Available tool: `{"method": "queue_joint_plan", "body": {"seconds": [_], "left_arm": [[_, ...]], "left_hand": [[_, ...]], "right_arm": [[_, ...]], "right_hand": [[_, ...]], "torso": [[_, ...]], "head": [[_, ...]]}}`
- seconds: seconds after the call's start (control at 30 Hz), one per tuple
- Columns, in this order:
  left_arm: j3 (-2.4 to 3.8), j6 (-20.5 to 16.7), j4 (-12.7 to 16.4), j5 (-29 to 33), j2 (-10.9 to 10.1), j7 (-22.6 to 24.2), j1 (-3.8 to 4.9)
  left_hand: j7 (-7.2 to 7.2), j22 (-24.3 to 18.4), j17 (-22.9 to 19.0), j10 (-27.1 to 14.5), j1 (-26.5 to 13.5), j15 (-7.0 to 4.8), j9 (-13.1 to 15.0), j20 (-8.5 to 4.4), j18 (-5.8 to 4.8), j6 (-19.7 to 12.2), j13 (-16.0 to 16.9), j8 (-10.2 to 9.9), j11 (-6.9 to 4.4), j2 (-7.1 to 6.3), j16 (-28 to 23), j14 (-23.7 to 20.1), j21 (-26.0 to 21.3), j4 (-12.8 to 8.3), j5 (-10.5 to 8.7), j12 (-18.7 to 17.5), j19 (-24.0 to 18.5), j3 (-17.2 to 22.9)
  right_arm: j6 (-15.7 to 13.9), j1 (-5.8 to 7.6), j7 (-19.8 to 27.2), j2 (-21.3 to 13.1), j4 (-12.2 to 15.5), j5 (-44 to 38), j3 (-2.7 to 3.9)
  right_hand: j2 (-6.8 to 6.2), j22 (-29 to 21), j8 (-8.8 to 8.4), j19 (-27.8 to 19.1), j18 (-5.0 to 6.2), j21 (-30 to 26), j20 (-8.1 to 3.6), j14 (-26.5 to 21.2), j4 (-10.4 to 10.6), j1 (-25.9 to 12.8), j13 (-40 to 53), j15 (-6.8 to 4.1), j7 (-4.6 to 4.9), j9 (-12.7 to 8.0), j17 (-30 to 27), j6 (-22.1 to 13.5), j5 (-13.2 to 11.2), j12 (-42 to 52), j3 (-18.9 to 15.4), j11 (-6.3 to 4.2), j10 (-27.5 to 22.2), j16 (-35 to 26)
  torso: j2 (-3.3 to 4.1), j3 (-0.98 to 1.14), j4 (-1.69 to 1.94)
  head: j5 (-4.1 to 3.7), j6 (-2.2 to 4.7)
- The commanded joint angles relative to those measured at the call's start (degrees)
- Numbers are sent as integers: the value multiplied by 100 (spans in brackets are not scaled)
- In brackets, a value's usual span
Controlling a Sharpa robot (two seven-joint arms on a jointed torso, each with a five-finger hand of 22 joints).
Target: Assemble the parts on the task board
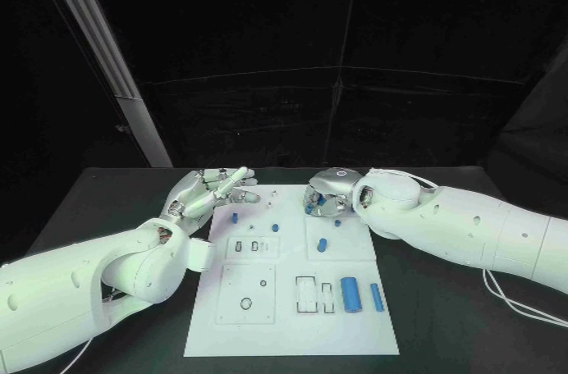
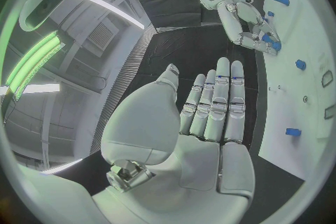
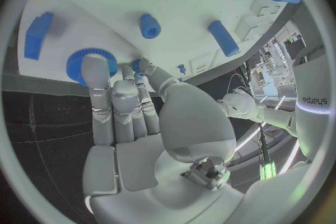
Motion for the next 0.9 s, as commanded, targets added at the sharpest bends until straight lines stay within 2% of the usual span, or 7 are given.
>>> {"method": "queue_joint_plan", "body": {"seconds": [0.03, 0.23, 0.37, 0.47, 0.6, 0.8, 0.9], "left_arm": [[3, 32, 3, -45, -8, 36, 9], [3, 38, -2, -45, -22, 29, 10], [3, 41, -11, -45, -39, 25, 14], [3, 42, -32, -45, -50, 24, 23], [3, 43, -64, -44, -59, 22, 34], [3, 38, -107, 10, -70, 13, 50], [3, 35, -130, 41, -65, 8, 58]], "left_hand": [[-9, -5, 5, 42, 35, 18, -6, 14, 80, 28, -3, -11, -12, 32, -29, -19, -24, -24, -20, -14, 36, 9], [-9, -8, 8, 43, 38, 18, -6, 14, 80, 31, -4, -12, -13, 41, -34, -18, -28, -25, -19, -16, 38, 12], [-8, -11, 11, 43, 44, 18, -7, 14, 81, 31, -5, -15, -13, 47, -38, -17, -31, -30, -19, -19, 39, 16], [-8, -12, 12, 43, 47, 18, -7, 14, 81, 31, -6, -16, -13, 50, -40, -16, -32, -33, -18, -21, 40, 17], [-8, -17, 15, 43, 58, 18, -8, 15, 81, 33, -7, -19, -12, 55, -47, -15, -36, -42, -18, -25, 42, 21], [-8, -17, 16, 43, 59, 18, -8, 15, 81, 33, -7, -20, -12, 56, -48, -15, -37, -43, -18, -25, 43, 22], [-8, -17, 16, 43, 59, 18, -8, 15, 81, 33, -7, -20, -12, 56, -48, -15, -37, -43, -18, -25, 43, 22]], "right_arm": [[-16, -1, -57, 7, -8, -86, -7], [-659, -1, -73, -33, 68, -17, -7], [-922, 3, -111, -84, 162, 124, -5], [-1101, 47, -191, -84, 211, 272, -3], [-1215, 113, -308, -5, 162, 384, 1], [-1267, 177, -391, 279, -137, 437, 5], [-1265, 198, -414, 457, -323, 445, 6]], "right_hand": [[40, 92, 38, 15, -84, 81, -6, 88, 35, -65, 7, 9, -6, 17, 76, 83, -27, 11, 92, -14, 87, 79], [50, 474, 107, 59, -126, 379, -47, 89, 167, -124, 31, -33, -59, 50, 245, 302, -191, 44, 213, -81, 335, 254], [29, 523, 108, 54, -131, 426, -58, 85, 208, -144, 30, -39, -67, 53, 279, 331, -210, 33, 232, -90, 367, 292], [-5, 553, 89, 36, -138, 462, -56, 70, 276, -195, 22, -38, -67, 50, 270, 332, -236, 6, 243, -87, 365, 302], [-28, 612, 70, 32, -147, 505, -48, 66, 314, -215, 15, -34, -63, 45, 305, 322, -243, -6, 259, -82, 347, 331], [-48, 643, 61, 30, -151, 530, -45, 68, 336, -226, 13, -31, -61, 43, 339, 318, -247, -9, 267, -78, 340, 358], [-51, 649, 59, 30, -151, 535, -45, 68, 339, -227, 13, -30, -61, 43, 346, 318, -247, -10, 269, -78, 338, 364]], "torso": [[8, 1, -4], [7, 8, -4], [10, -4, -3], [12, -2, -3], [22, 9, 7], [30, 7, 11], [34, 2, 34]], "head": [[-9, -8], [-12, -5], [-14, 31], [-20, 65], [-20, 109], [-17, 129], [-31, 153]]}}
